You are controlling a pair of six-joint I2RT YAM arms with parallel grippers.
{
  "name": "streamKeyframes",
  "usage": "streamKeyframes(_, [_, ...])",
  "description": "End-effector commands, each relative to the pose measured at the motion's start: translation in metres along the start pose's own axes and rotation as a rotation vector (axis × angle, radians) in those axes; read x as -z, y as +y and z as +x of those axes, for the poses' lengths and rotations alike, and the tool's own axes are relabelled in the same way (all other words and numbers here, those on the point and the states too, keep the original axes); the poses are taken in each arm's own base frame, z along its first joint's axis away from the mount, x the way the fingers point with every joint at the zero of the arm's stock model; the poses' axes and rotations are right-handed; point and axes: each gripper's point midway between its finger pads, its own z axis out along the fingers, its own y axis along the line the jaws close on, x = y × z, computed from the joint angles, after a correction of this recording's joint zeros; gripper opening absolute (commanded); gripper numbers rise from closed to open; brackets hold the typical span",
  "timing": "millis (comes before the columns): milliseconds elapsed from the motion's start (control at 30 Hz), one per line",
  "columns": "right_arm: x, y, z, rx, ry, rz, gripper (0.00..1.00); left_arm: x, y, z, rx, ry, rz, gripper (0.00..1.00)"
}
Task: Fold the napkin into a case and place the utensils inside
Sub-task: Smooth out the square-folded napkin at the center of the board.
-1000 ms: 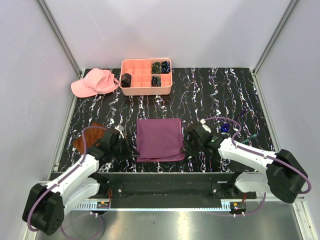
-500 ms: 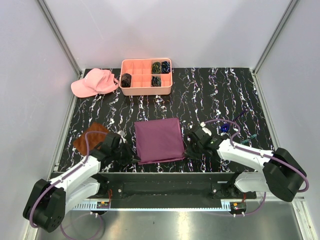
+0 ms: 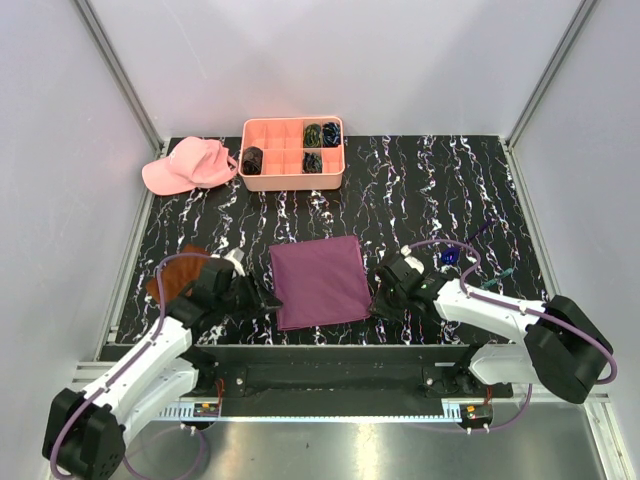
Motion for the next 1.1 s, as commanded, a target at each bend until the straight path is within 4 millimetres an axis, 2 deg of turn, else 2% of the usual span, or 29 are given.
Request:
streamKeyframes(0, [0.006, 0.008, -0.006, 0.035, -0.016, -0.024, 0.31, -0.006, -0.029, -0.010, -0.045, 0.006, 0.119, 0.30])
streamKeyframes(33, [0.008, 0.009, -0.007, 0.041, -0.019, -0.028, 0.33, -0.010, -0.030, -0.003, -0.038, 0.057, 0.135, 0.27])
streamKeyframes(100, [0.016, 0.010, -0.009, 0.057, -0.029, -0.034, 0.38, -0.013, -0.036, -0.002, -0.060, 0.073, 0.166, 0.22])
streamKeyframes(200, [0.027, 0.010, -0.015, 0.082, -0.060, -0.047, 0.43, -0.018, -0.031, 0.003, -0.074, 0.104, 0.147, 0.18])
streamKeyframes(267, [0.032, 0.016, -0.019, 0.127, -0.073, -0.063, 0.43, -0.022, -0.020, 0.009, -0.062, 0.119, 0.119, 0.18])
streamKeyframes(300, [0.032, 0.019, -0.020, 0.147, -0.069, -0.070, 0.43, -0.024, -0.009, 0.011, -0.054, 0.120, 0.074, 0.17])
streamKeyframes(333, [0.033, 0.033, -0.020, 0.183, -0.054, -0.097, 0.43, -0.025, 0.007, 0.014, -0.040, 0.122, 0.009, 0.14])
streamKeyframes(400, [0.023, 0.037, -0.016, 0.206, -0.015, -0.090, 0.38, -0.025, 0.026, 0.016, -0.022, 0.110, -0.076, 0.12])
streamKeyframes(500, [0.008, 0.034, -0.009, 0.208, 0.017, -0.085, 0.31, -0.026, 0.039, 0.013, -0.013, 0.081, -0.145, 0.12])
streamKeyframes(600, [0.001, 0.027, -0.005, 0.204, 0.026, -0.072, 0.29, -0.025, 0.046, 0.010, -0.021, 0.075, -0.187, 0.12])
streamKeyframes(667, [0.002, 0.025, -0.006, 0.219, 0.019, -0.068, 0.29, -0.023, 0.053, 0.012, -0.037, 0.090, -0.228, 0.11])
streamKeyframes(733, [0.009, 0.024, -0.007, 0.223, 0.010, -0.071, 0.30, -0.021, 0.051, 0.007, -0.048, 0.074, -0.232, 0.11])
streamKeyframes(833, [0.013, 0.016, -0.004, 0.217, 0.029, -0.046, 0.35, -0.018, 0.037, 0.007, -0.038, 0.070, -0.170, 0.14])
streamKeyframes(967, [0.010, 0.004, -0.002, 0.208, 0.034, -0.003, 0.46, -0.005, 0.003, 0.000, -0.040, 0.026, -0.030, 0.41])
streamKeyframes(1067, [0.006, 0.002, -0.003, 0.207, 0.043, 0.013, 0.45, -0.005, -0.005, 0.002, -0.030, 0.039, 0.007, 0.49])
